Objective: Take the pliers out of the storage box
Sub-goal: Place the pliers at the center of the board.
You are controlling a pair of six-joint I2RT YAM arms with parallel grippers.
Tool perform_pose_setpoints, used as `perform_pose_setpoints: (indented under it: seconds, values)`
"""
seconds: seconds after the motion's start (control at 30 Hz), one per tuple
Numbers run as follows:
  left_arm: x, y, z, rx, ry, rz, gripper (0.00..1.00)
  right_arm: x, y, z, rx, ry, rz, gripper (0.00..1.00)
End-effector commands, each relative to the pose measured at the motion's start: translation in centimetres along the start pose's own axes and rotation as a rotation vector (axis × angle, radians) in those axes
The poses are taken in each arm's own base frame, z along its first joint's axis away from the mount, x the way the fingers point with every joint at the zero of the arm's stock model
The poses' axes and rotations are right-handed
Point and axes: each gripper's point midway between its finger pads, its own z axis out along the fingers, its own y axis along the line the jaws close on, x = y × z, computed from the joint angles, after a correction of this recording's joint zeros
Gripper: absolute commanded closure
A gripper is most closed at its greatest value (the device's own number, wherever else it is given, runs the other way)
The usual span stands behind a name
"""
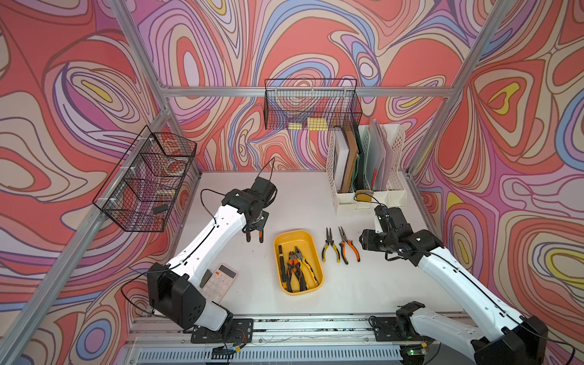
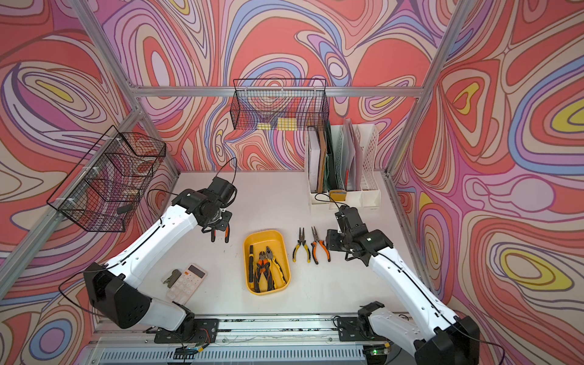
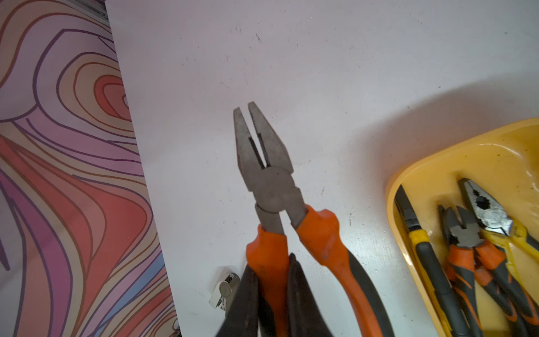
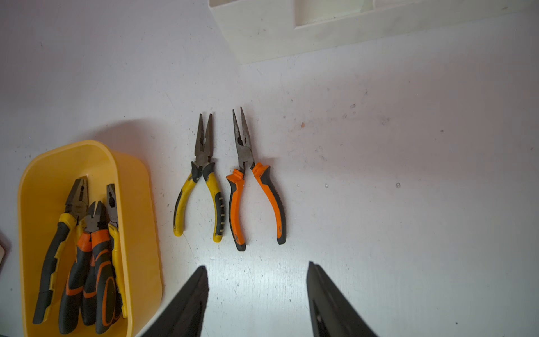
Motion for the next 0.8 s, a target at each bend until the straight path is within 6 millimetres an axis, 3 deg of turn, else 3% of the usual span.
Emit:
perform_pose_setpoints:
  seconds: [0.0, 0.27, 0.43, 0.6, 0.77]
  values:
    - [-2.3, 1.0, 1.2, 0.054, -0.084, -0.011, 1.0, -0.1, 0.0, 0.0, -0.009, -0.019, -0.006, 0.41]
    - [-2.5, 1.9, 8.0, 0.065, 0.123, -0.013, 1.0, 0.2, -0.3, 0.2, -0.003, -0.02, -0.003, 0.41]
    - [-3.8, 1.8, 11.6, 0.051, 0.171, 0.001, 1.0, 0.3, -0.6, 0.0, 0.008, -0.025, 0.003, 0.4]
    - [-4.9, 1.9, 14.5, 0.035, 0.193, 0.031, 1.0, 0.3, -0.6, 0.0, 0.012, -0.026, 0.0, 0.38]
    - [-4.7, 3.7, 16.8, -0.017, 0.236, 0.033, 1.0, 0.4, -0.6, 0.2, 0.007, -0.024, 0.006, 0.35]
